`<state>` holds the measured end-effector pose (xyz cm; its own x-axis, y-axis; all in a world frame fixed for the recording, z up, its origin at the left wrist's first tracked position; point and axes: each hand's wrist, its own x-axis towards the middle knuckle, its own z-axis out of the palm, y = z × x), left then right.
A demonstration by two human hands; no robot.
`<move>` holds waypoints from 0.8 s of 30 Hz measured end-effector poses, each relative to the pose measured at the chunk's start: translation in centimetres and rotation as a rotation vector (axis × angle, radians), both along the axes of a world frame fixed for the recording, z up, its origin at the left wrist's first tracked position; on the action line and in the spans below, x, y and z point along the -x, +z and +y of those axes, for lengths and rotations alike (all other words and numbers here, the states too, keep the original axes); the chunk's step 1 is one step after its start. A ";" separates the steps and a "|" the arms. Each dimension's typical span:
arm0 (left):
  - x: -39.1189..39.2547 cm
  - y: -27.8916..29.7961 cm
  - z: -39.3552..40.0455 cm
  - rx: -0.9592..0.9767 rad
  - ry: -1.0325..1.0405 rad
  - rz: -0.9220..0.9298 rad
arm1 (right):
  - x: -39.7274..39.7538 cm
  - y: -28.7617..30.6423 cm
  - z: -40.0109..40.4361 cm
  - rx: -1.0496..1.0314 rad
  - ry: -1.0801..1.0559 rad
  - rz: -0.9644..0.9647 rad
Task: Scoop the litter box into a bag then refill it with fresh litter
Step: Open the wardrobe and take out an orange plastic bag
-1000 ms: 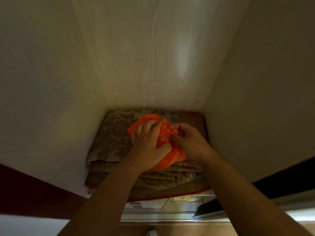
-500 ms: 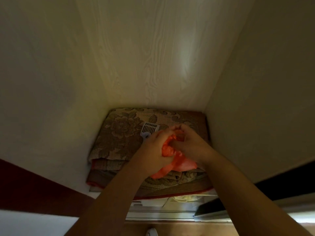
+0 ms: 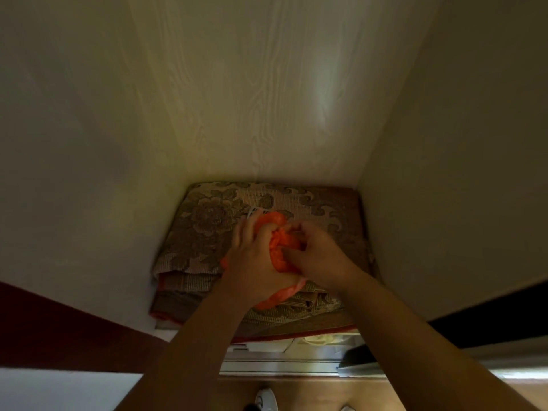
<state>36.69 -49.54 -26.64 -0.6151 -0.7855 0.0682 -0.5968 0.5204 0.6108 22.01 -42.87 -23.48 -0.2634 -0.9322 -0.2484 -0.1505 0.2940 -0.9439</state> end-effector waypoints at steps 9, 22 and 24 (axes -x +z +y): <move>-2.6 -2.4 -1.6 -0.191 0.044 0.045 | -1.4 -2.3 -2.1 -0.125 0.147 0.079; -8.3 -5.0 -7.1 -0.173 0.417 -0.030 | -2.0 -11.4 -6.1 -0.241 0.450 0.479; -8.5 -5.0 -7.5 -0.165 0.413 -0.031 | -2.2 -14.1 -7.1 -0.266 0.487 0.519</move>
